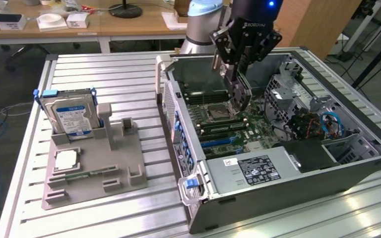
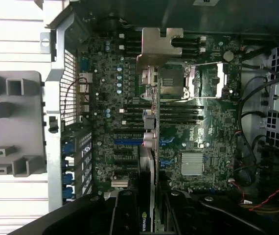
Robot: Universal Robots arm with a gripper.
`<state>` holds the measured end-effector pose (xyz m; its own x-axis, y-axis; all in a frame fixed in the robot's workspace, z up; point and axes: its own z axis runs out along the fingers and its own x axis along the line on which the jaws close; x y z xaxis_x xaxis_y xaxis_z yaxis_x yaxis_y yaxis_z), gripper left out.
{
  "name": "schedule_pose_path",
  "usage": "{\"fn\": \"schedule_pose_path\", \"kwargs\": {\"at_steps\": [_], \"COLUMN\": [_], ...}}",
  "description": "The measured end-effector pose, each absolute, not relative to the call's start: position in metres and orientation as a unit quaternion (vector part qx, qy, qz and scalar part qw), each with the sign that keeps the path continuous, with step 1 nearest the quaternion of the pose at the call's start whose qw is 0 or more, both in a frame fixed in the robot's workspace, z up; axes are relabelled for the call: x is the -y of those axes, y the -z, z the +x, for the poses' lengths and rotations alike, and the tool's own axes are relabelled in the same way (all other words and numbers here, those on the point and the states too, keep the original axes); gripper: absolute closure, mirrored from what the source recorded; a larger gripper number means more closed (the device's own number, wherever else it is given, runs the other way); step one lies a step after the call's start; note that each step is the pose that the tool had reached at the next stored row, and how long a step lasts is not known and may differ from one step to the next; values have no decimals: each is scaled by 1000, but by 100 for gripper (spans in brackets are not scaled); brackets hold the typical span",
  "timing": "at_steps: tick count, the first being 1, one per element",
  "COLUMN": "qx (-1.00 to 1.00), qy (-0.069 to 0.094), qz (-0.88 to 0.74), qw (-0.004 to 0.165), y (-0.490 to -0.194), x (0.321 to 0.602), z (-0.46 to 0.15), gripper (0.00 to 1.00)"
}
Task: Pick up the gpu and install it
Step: 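Pick up the gpu and move the gpu toward the slot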
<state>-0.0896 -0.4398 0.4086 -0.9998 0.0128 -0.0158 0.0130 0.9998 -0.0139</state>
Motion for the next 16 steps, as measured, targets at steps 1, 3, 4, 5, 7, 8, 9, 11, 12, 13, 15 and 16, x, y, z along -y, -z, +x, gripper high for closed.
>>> {"fn": "schedule_pose_path", "kwargs": {"at_steps": [1,3,4,5,7,8,9,11,12,13,15,16], "qx": [-1000,-1000,-1000,-1000,-1000,-1000,-1000,-1000,-1000,-1000,-1000,-1000], "qy": [7,7,7,7,7,7,7,7,7,7,7,7], "qz": [6,6,6,6,6,6,6,6,6,6,6,6], "qw": [8,8,8,8,8,8,8,8,8,8,8,8], "y": [-409,-409,-409,-409,-409,-409,-409,-409,-409,-409,-409,-409], "x": [440,440,440,440,440,440,440,440,440,440,440,440], "z": [-87,-82,-79,-76,-71,-69,-66,-62,-60,-57,-53,-51], "gripper": [74,74,74,74,74,74,74,74,74,74,74,74]}}
